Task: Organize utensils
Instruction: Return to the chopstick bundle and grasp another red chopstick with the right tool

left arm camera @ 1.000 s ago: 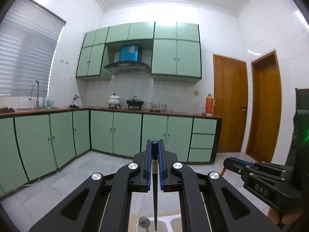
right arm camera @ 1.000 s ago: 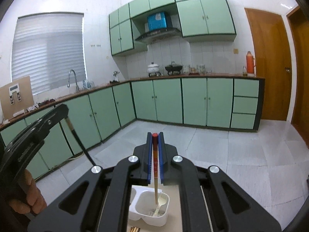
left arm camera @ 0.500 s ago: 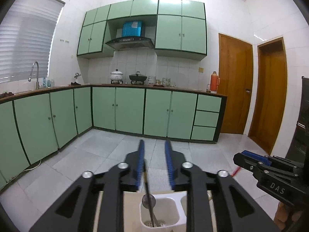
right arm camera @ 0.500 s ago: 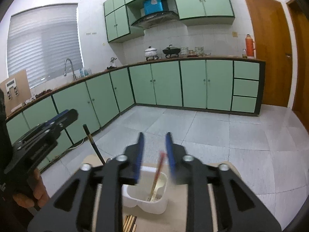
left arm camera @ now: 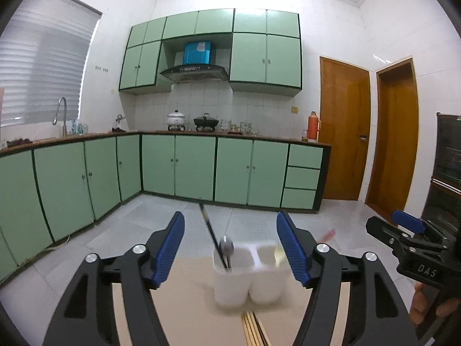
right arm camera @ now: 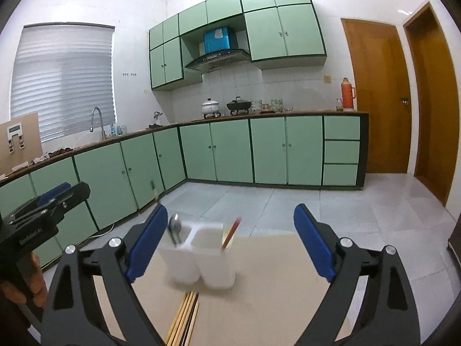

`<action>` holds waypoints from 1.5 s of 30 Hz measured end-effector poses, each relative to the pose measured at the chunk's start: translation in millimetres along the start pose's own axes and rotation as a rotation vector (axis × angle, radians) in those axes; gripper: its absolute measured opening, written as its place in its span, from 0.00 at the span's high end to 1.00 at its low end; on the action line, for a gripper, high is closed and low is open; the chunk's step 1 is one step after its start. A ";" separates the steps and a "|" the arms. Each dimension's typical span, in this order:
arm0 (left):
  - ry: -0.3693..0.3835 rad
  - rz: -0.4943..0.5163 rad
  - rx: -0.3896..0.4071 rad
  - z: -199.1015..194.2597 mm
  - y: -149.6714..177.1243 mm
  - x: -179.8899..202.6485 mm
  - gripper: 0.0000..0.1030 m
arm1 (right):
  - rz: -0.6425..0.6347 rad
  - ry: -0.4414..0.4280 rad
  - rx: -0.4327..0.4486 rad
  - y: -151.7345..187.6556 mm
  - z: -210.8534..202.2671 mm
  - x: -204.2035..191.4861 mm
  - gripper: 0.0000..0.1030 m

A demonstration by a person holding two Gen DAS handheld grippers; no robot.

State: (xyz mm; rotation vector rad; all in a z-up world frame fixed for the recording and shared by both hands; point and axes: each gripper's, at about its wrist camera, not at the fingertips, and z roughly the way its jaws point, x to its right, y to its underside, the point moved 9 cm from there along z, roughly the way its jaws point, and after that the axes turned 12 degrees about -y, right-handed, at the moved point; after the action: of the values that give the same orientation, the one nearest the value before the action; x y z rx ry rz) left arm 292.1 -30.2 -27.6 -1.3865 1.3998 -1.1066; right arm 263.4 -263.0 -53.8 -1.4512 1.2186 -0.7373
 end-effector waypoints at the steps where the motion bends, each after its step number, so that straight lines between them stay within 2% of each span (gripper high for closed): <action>1: -0.002 0.003 -0.011 -4.8 7.8 -0.6 0.35 | 0.011 0.004 -0.007 10.0 -6.7 -1.1 0.15; 11: -0.035 0.062 -0.181 -48.4 118.1 -4.0 0.34 | 0.023 0.083 -0.099 118.3 -56.6 -19.0 0.16; 14: -0.059 0.096 -0.205 -56.8 149.0 -5.9 0.34 | 0.039 0.095 -0.137 151.0 -62.6 -24.1 0.21; 21: -0.068 0.099 -0.283 -71.7 202.5 -14.5 0.34 | 0.068 0.095 -0.233 211.0 -66.5 -43.1 0.34; 27: -0.100 0.108 -0.300 -75.6 213.4 -31.5 0.34 | 0.044 0.072 -0.313 243.6 -56.9 -67.1 0.48; 34: -0.118 0.078 -0.317 -77.7 220.6 -47.2 0.34 | 0.027 0.048 -0.375 261.3 -49.7 -88.1 0.57; 40: -0.112 0.048 -0.322 -76.8 222.5 -53.8 0.34 | -0.006 0.058 -0.405 268.2 -42.4 -96.0 0.65; 45: -0.100 0.038 -0.328 -76.4 224.8 -52.8 0.35 | -0.030 0.072 -0.408 267.6 -37.6 -100.2 0.76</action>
State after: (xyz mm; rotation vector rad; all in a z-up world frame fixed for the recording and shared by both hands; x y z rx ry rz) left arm 164.2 22.5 -227.7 -1.6133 1.5768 -0.7944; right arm 121.4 -161.1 -282.9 -1.7887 1.4657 -0.5850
